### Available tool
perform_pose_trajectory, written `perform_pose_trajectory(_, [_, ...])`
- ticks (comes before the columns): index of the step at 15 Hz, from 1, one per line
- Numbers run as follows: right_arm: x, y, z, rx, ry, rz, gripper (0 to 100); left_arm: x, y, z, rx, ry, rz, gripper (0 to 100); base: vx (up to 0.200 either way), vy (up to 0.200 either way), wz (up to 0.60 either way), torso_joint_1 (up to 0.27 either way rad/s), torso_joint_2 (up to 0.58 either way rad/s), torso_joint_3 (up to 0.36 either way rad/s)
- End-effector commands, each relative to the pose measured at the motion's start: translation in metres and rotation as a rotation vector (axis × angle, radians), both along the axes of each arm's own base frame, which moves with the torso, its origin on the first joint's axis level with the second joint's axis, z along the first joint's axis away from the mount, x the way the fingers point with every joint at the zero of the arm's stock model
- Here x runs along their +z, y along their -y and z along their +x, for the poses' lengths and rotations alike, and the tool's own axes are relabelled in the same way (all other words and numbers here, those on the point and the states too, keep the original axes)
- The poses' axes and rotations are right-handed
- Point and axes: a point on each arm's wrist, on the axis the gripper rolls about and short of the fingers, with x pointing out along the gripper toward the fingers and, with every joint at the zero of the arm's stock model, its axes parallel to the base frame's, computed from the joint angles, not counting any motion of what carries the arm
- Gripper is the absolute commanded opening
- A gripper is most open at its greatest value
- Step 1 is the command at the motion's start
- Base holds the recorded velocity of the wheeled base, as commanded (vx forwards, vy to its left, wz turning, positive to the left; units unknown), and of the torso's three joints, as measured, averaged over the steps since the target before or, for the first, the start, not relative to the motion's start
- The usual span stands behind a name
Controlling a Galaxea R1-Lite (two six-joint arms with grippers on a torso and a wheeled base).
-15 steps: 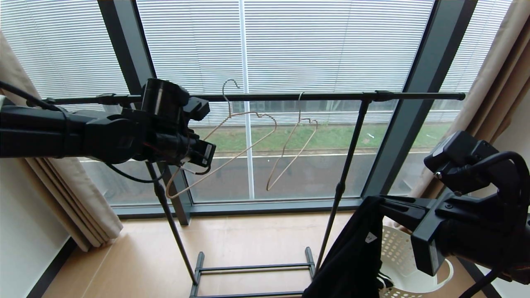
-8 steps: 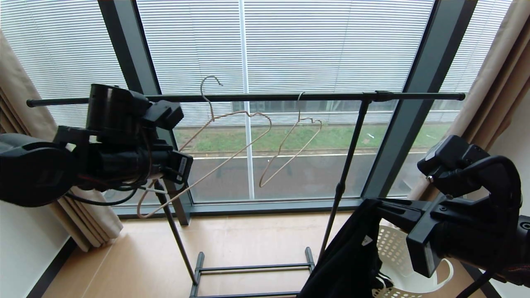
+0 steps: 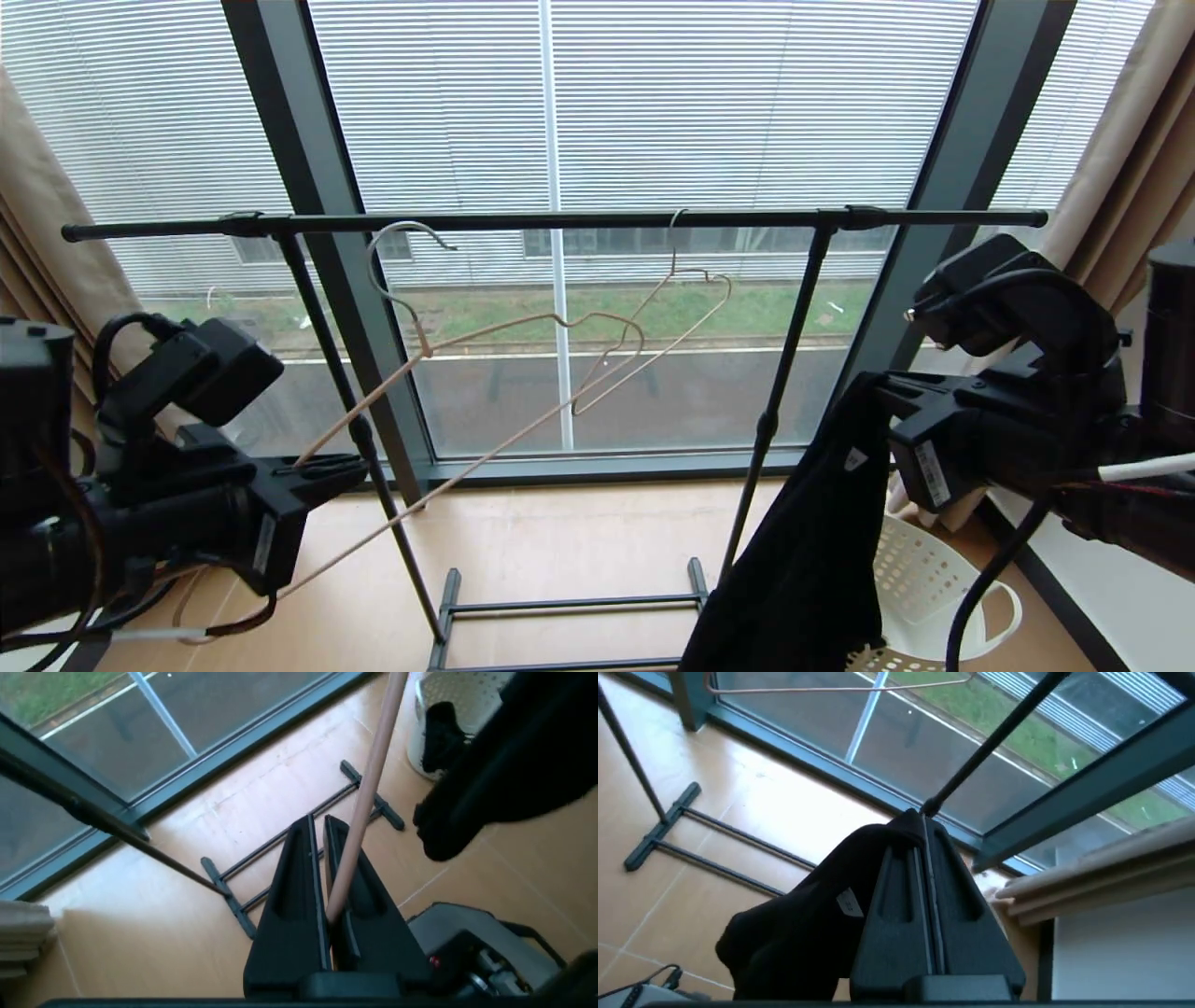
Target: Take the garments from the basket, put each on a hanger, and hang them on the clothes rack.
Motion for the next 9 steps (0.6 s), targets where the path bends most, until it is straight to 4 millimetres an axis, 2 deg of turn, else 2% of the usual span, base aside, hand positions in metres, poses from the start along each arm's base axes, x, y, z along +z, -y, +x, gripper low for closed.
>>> perform_pose_trajectory(1, [-0.004, -0.010, 0.027, -0.057, -0.015, -0.026, 0, -0.010, -0.008, -0.026, -0.073, 0.017, 0.011, 0, 0.000, 0.000, 0.00, 0.000, 0.00, 0.000])
perform_pose_trajectory(4, [-0.004, -0.008, 0.049, -0.141, 0.009, -0.019, 0, -0.014, -0.005, -0.036, -0.203, -0.002, -0.036, 0, 0.000, 0.000, 0.00, 0.000, 0.00, 0.000])
perform_pose_trajectory(9, [0.003, -0.005, 0.056, -0.166, 0.049, 0.018, 0, -0.023, 0.001, -0.042, -0.256, -0.038, -0.032, 0, 0.000, 0.000, 0.00, 0.000, 0.00, 0.000])
